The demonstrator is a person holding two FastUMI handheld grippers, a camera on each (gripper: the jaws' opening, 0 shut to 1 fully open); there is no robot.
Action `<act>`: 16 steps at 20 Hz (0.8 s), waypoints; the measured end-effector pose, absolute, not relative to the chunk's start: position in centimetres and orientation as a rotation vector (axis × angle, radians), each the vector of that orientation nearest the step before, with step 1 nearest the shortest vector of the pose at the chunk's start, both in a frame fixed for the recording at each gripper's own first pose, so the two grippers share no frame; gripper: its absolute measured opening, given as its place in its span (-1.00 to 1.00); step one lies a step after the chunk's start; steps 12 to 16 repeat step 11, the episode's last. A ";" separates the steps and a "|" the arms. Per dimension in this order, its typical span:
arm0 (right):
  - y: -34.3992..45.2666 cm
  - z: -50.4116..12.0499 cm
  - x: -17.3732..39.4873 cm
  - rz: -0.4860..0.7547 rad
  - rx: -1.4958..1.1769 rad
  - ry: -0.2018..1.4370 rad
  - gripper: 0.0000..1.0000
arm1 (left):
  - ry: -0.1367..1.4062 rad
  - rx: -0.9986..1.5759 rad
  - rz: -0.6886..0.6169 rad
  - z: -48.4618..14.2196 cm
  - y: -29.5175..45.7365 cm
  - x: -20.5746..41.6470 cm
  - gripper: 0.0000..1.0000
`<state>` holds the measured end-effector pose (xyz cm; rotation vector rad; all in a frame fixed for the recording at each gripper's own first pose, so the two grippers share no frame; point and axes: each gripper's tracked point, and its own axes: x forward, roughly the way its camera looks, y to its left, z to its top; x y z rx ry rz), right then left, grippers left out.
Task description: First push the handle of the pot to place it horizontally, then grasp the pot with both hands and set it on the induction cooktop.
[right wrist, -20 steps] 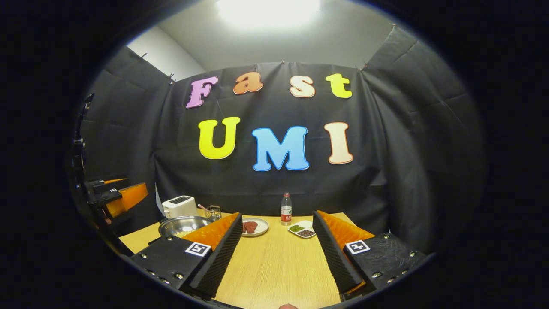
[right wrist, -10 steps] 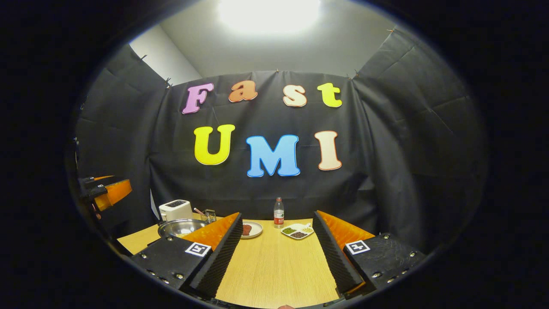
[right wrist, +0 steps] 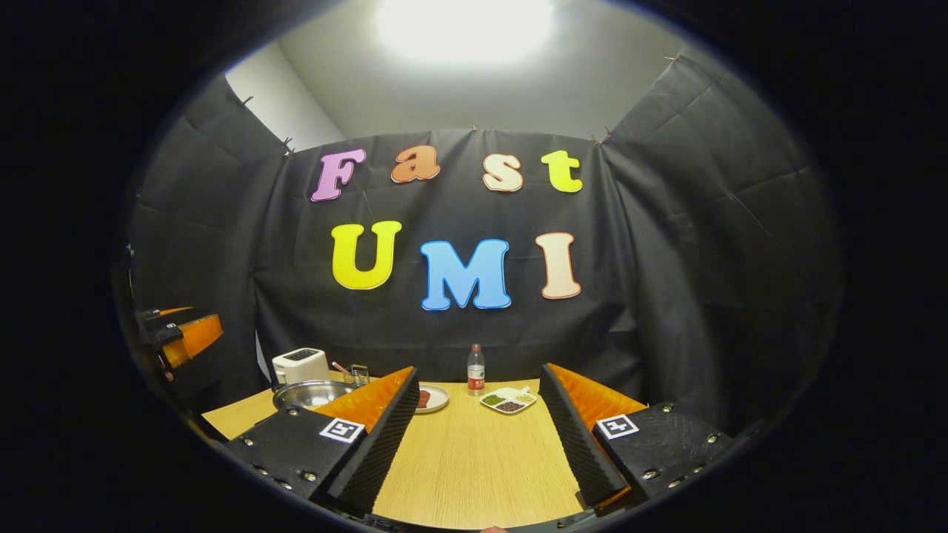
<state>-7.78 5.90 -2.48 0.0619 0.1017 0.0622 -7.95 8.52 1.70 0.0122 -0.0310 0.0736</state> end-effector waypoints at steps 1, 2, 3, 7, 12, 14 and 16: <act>5.9 -2.5 -7.8 0.061 0.063 0.102 0.96 | -0.033 0.014 0.072 1.8 8.5 -8.1 0.94; 6.0 -2.4 -7.9 0.062 0.066 0.101 0.96 | -0.033 0.016 0.072 1.6 8.5 -8.2 0.94; 6.1 -2.4 -7.9 0.062 0.068 0.100 0.96 | -0.034 0.017 0.073 1.7 8.5 -8.2 0.87; 6.4 -2.3 -7.7 0.065 0.069 0.093 0.96 | -0.032 0.010 0.070 1.5 8.6 -8.1 0.94; 6.6 -2.3 -7.6 0.065 0.068 0.090 0.96 | -0.034 0.013 0.068 1.6 8.7 -7.8 0.94; 6.6 -2.3 -7.6 0.065 0.068 0.090 0.96 | -0.034 0.013 0.068 1.6 8.7 -7.8 0.94; 6.6 -2.3 -7.6 0.065 0.068 0.090 0.96 | -0.034 0.013 0.068 1.6 8.7 -7.8 0.94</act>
